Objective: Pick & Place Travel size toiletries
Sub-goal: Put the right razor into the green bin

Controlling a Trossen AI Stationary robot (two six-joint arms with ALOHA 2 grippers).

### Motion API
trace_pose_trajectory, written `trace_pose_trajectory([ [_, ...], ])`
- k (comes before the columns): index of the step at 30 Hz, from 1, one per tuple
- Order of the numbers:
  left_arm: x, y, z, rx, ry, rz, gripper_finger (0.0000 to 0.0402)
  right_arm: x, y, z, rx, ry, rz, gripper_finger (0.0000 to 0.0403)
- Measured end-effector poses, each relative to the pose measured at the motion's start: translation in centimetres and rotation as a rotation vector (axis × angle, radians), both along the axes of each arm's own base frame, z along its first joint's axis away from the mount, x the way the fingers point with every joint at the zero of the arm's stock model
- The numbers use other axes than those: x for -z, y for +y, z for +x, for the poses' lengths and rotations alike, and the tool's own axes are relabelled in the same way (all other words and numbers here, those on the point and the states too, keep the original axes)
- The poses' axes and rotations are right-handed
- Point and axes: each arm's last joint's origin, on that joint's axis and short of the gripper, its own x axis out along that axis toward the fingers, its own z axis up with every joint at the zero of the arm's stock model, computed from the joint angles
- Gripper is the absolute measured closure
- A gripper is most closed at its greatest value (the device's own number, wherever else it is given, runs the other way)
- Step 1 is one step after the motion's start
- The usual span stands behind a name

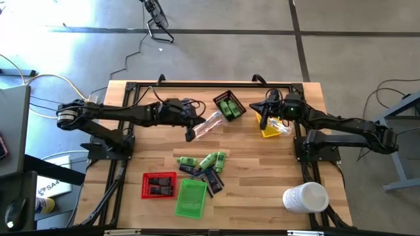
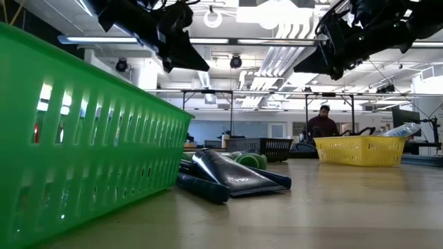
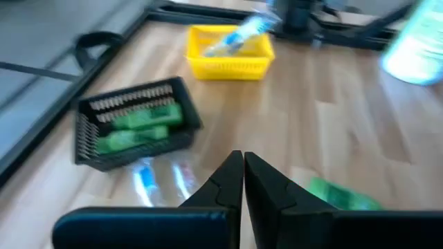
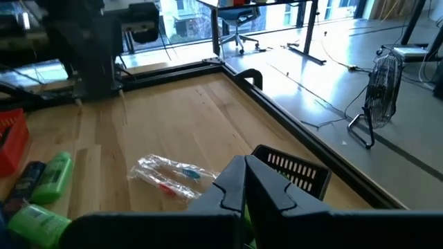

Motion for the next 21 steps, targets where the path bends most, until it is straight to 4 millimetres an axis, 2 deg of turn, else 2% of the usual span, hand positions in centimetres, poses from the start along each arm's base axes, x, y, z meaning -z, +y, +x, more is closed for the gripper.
trace_pose_trajectory([
  [7, 0.7, 0.0, 0.3, 0.069, 0.051, 0.085, 0.0390, -0.3, 0.0, 0.1, 0.007, -0.043, 0.025, 0.0401],
  [11, 0.3, -0.1, -0.4, 0.097, -0.026, 0.141, 0.0398, -0.3, 0.1, 0.1, -0.002, -0.044, 0.024, 0.0401],
  [21, 1.8, 0.7, -5.6, 0.043, -0.083, 0.191, 0.0401, -0.5, 0.1, 0.2, 0.038, -0.059, 0.008, 0.0401],
])
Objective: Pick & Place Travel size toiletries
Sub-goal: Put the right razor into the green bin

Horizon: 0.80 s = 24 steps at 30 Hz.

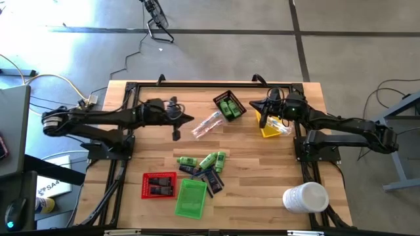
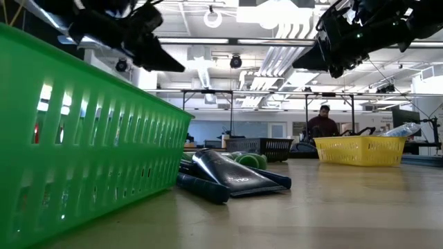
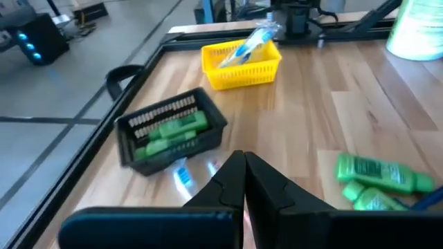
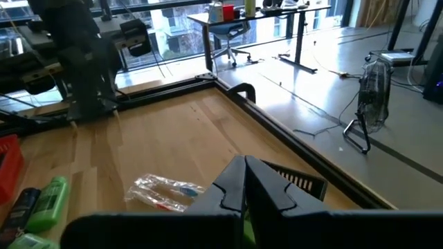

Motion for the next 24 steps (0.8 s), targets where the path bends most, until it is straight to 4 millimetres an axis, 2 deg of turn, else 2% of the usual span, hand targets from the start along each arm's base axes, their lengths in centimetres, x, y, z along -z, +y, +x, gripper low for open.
trace_pose_trajectory([
  [8, 0.9, -0.1, -4.2, -0.030, -0.071, 0.041, 0.0401, -0.6, 0.9, 0.5, -0.039, -0.046, -0.021, 0.0401],
  [14, 1.6, -0.6, -6.6, -0.048, -0.123, 0.056, 0.0401, -2.2, 1.5, 1.4, -0.048, -0.059, -0.030, 0.0401],
  [18, 2.0, -1.0, -7.9, -0.048, -0.159, 0.059, 0.0401, -3.9, 1.9, 2.7, -0.072, -0.016, -0.016, 0.0401],
  [24, 2.5, -1.5, -9.5, -0.055, -0.137, 0.031, 0.0401, -5.1, 2.2, 5.5, -0.092, 0.118, 0.014, 0.0400],
])
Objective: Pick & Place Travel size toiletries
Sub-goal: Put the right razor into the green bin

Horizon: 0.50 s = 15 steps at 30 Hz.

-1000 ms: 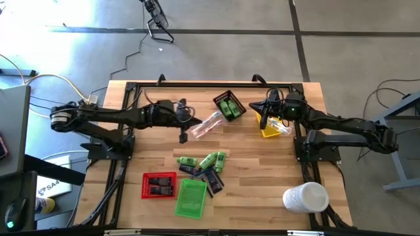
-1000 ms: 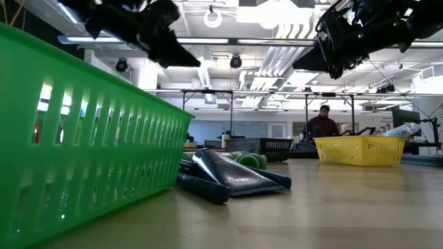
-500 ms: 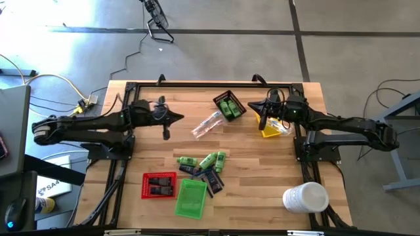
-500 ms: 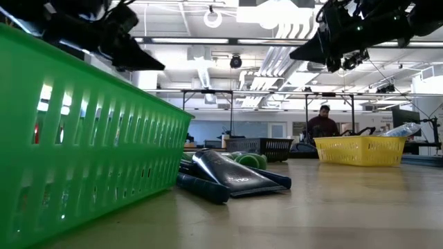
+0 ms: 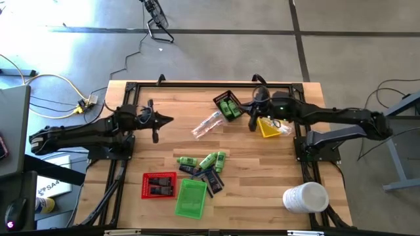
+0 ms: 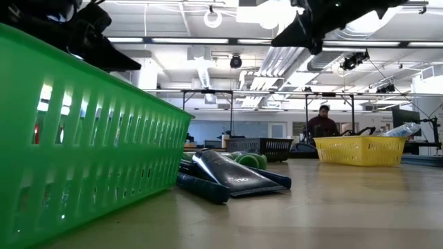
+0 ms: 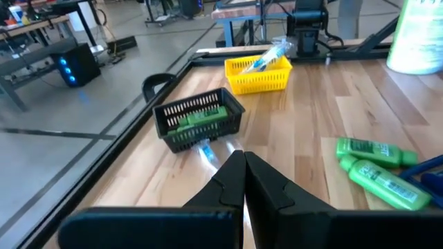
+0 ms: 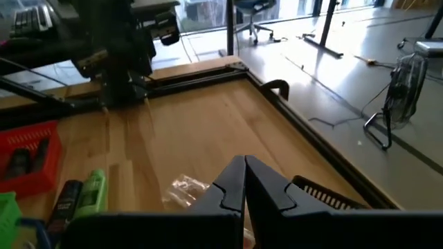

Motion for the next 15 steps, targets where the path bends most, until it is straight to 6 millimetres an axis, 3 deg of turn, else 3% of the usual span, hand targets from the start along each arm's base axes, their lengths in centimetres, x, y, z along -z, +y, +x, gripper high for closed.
trace_pose_trajectory([
  [7, -0.4, -0.2, -0.8, -0.004, -0.031, -0.014, 0.0401, 0.4, 1.2, 3.9, -0.069, 0.092, 0.050, 0.0400],
  [15, -0.2, -0.2, -0.8, -0.007, -0.013, -0.020, 0.0401, 2.4, 3.9, 7.8, -0.131, 0.283, 0.160, 0.0400],
])
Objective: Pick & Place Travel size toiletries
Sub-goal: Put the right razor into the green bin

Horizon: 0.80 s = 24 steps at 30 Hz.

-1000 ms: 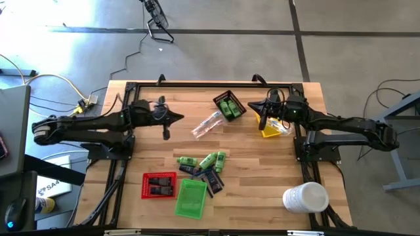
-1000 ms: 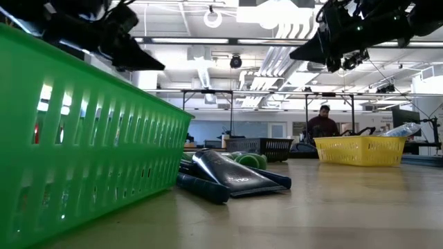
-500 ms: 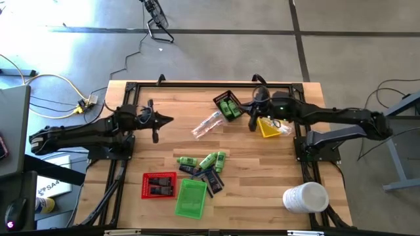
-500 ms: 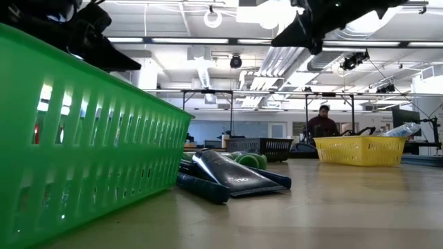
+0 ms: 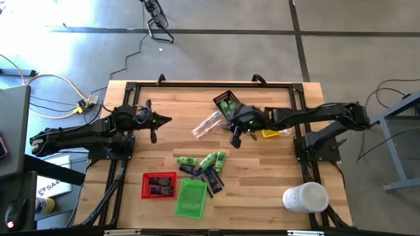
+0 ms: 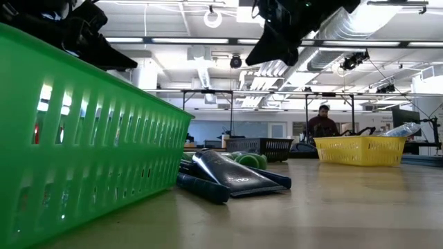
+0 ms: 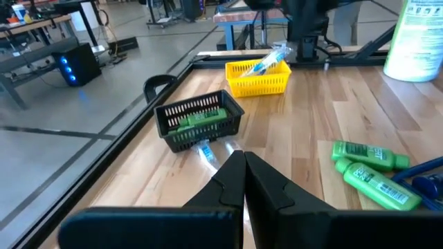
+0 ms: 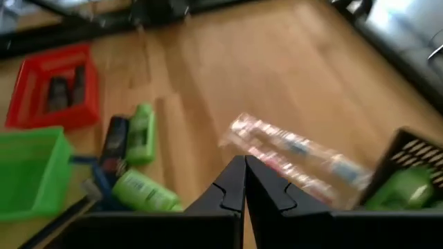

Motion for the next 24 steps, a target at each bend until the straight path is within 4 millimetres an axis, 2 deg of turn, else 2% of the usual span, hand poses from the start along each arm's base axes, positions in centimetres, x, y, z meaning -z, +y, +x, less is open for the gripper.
trace_pose_trajectory([
  [7, 0.0, 0.0, 0.0, -0.001, -0.003, -0.011, 0.0401, 2.1, 3.1, 1.9, -0.091, 0.086, 0.104, 0.0400],
  [17, 0.0, 0.0, 0.0, -0.012, -0.028, -0.098, 0.0400, 4.7, 7.6, 2.7, -0.103, 0.169, 0.249, 0.0400],
  [24, 0.0, 0.0, 0.0, -0.015, -0.031, -0.117, 0.0400, 5.8, 10.7, 2.9, -0.089, 0.172, 0.341, 0.0400],
])
